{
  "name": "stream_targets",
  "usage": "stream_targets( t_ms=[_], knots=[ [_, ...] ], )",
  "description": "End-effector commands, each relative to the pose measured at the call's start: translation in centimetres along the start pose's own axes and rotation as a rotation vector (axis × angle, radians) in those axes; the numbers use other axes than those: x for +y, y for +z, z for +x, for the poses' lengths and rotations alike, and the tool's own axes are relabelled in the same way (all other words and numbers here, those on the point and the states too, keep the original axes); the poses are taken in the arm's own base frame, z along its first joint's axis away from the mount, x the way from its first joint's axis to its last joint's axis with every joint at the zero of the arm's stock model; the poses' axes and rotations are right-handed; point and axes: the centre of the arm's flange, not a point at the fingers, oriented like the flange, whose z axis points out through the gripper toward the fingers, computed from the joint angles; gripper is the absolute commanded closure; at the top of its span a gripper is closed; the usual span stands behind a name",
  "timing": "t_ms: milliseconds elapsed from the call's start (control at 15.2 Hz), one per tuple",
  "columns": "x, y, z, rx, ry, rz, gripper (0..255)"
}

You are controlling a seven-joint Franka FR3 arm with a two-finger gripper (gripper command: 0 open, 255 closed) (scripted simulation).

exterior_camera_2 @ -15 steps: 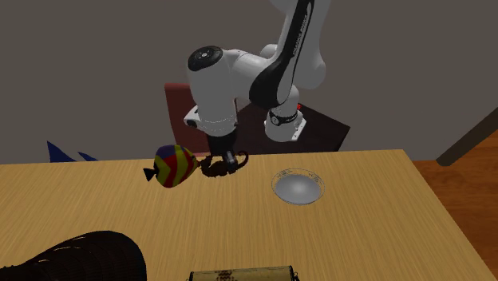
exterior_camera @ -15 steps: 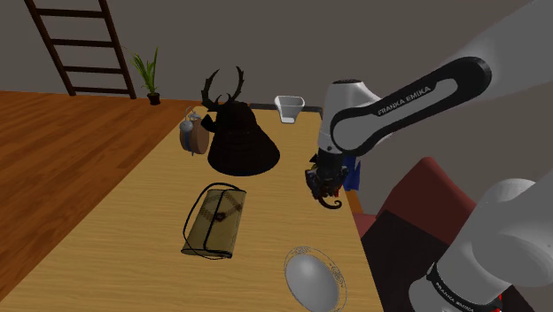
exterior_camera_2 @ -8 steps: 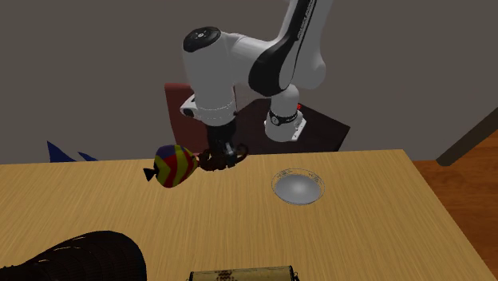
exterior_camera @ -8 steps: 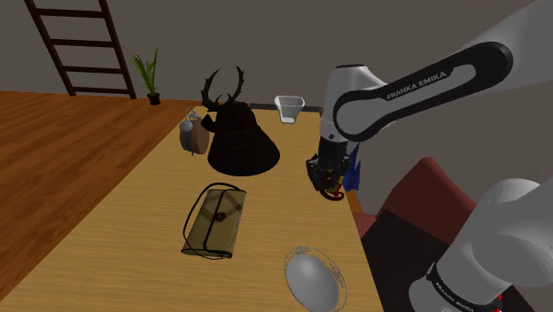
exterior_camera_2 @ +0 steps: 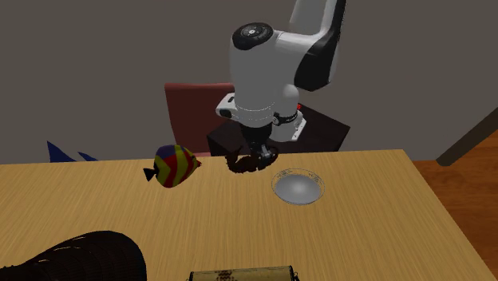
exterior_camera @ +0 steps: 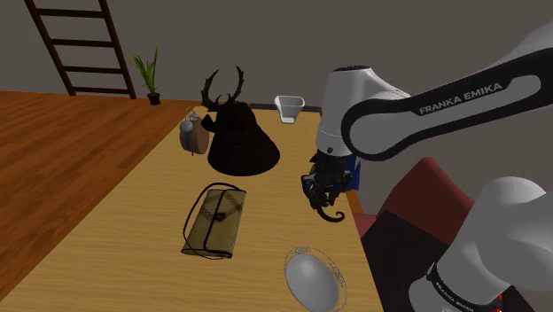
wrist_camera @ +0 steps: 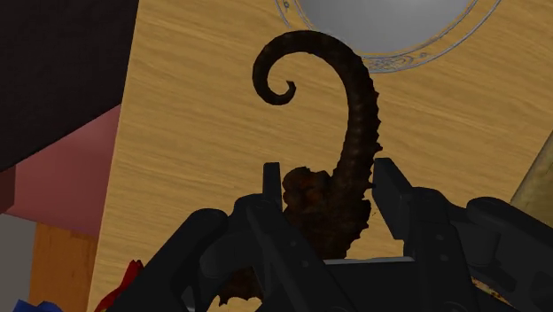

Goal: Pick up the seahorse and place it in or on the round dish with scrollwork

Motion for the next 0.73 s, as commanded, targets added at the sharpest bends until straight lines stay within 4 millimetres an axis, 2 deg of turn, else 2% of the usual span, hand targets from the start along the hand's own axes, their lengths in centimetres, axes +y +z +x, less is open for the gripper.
stream_targets(
  t_ms=[0,660],
  knots=[
    [-1.7,-0.2,-2.3,0.0,0.001,0.0,255],
    [-9.0,-0.4,-13.3,0.0,0.001,0.0,255]
  ],
)
